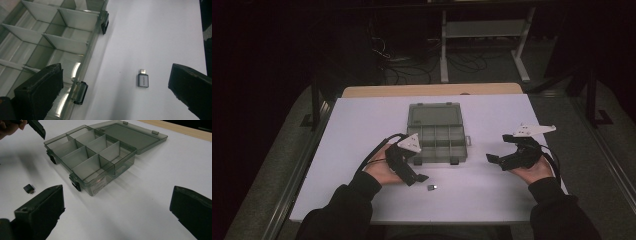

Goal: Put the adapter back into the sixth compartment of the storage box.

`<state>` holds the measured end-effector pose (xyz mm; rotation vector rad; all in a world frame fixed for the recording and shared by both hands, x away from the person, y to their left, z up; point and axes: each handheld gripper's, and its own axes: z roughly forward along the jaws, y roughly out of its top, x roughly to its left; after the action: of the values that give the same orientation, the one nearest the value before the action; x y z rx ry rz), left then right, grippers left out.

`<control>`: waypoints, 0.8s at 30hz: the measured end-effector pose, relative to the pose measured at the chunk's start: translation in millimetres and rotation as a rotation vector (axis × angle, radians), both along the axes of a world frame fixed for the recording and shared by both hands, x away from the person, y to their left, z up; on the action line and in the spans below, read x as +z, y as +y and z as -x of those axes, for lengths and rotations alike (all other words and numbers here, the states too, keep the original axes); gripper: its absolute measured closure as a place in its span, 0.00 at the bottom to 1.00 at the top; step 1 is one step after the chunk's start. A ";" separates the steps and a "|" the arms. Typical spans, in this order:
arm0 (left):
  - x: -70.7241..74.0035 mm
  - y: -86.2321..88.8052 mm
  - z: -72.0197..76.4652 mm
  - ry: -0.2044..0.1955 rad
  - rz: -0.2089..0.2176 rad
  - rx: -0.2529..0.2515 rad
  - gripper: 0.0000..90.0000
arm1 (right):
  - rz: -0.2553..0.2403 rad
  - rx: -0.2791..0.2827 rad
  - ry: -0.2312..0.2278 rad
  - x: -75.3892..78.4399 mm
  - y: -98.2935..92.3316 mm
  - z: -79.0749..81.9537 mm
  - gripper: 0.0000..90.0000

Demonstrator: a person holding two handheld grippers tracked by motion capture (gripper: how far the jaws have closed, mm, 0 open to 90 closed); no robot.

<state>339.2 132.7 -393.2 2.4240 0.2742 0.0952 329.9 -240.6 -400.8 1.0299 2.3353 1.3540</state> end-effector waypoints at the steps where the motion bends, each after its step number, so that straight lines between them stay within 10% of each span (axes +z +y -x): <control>1: -1.8 -2.3 0.6 0.006 -0.011 -0.008 0.00 | 0.001 0.000 0.001 -0.1 0.1 0.0 0.00; 24: -25.4 -26.8 11.9 0.041 -0.101 -0.086 0.00 | 0.010 0.010 0.009 -0.9 1.2 -0.3 0.00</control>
<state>327.3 105.9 -418.6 2.5368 0.1871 0.0207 330.2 -239.5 -401.7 1.0242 2.3542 1.3428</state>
